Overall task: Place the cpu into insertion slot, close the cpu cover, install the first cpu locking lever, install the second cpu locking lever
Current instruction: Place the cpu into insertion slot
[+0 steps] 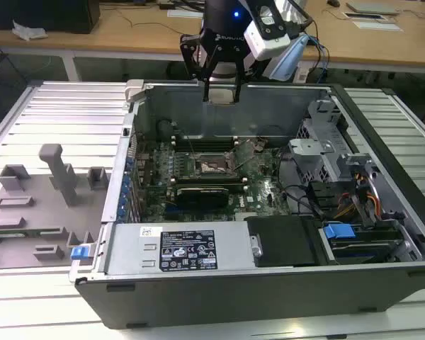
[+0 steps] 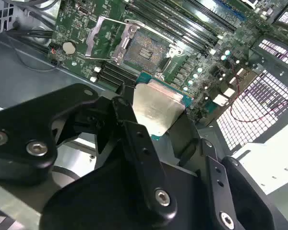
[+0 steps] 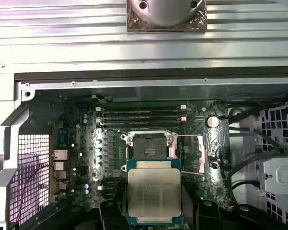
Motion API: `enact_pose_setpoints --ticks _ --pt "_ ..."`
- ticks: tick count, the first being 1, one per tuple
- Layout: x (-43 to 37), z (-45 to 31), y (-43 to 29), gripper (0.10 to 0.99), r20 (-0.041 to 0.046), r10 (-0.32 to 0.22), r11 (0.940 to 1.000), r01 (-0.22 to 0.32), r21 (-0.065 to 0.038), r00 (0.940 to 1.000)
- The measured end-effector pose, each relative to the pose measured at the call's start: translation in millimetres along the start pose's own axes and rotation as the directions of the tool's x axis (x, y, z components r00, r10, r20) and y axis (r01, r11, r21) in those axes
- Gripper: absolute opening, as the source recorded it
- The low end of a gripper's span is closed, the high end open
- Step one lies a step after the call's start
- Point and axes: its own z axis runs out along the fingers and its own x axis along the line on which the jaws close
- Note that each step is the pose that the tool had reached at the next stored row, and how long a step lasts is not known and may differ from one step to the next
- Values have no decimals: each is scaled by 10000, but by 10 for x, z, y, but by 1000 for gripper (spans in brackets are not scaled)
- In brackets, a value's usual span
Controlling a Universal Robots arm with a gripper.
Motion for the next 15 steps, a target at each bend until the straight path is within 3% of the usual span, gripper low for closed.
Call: enact_pose_setpoints --ticks 6,15 --pt "-1 15 -1 541 0 -1 10000 1 0 10000" --pt "-4 176 -16 541 1 0 10000 0 61 10000"
